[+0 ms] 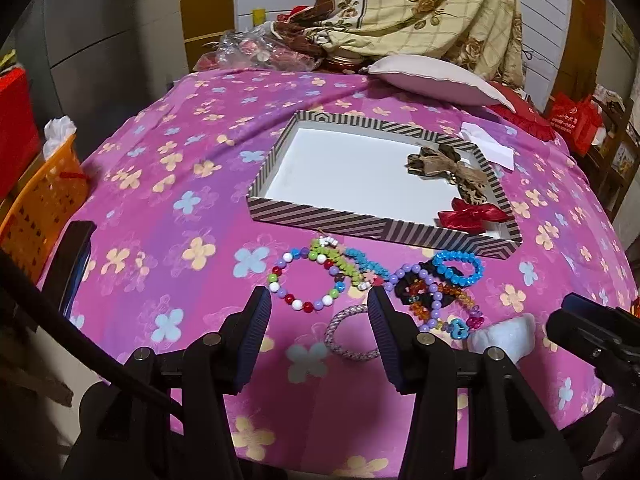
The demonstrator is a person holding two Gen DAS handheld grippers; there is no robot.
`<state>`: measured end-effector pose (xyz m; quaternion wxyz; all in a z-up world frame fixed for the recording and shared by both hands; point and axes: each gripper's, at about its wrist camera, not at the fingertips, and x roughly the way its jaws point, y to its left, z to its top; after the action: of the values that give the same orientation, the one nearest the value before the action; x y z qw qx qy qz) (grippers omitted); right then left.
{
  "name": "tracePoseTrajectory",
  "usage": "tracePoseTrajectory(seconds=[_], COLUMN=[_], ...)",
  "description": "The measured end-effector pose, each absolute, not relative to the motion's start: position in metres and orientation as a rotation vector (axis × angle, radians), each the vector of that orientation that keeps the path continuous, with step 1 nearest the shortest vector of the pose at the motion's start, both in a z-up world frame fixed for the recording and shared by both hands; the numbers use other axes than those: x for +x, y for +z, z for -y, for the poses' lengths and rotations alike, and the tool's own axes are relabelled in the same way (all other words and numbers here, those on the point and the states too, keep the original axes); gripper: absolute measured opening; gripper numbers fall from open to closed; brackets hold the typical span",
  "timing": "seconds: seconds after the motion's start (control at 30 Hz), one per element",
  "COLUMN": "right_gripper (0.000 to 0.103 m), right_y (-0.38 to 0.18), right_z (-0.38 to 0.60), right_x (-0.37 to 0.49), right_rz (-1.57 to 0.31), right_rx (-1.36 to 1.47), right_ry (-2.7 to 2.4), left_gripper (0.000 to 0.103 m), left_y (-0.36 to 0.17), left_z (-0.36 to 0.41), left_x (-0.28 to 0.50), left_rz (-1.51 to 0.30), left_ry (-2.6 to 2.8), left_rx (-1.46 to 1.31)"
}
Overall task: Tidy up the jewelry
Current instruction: 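Grasp the white fluffy scrunchie with the right tool and lift it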
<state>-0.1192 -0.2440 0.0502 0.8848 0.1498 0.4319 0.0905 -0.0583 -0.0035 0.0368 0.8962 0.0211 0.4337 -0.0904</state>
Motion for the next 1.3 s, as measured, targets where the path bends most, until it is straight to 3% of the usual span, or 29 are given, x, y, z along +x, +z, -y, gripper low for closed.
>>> tracePoseTrajectory(seconds=[0.83, 1.3], right_gripper=[0.069, 0.069], right_y=[0.023, 0.013], right_z=[0.259, 0.263], right_x=[-0.123, -0.119], right_rz=[-0.953, -0.974], right_rx=[0.321, 0.318], right_ry=[0.141, 0.129], left_gripper=[0.046, 0.046], left_y=[0.006, -0.002], left_z=[-0.065, -0.059], left_x=[-0.036, -0.031], left_rz=[-1.025, -1.025], left_ry=[-0.120, -0.099], left_rx=[-0.146, -0.117])
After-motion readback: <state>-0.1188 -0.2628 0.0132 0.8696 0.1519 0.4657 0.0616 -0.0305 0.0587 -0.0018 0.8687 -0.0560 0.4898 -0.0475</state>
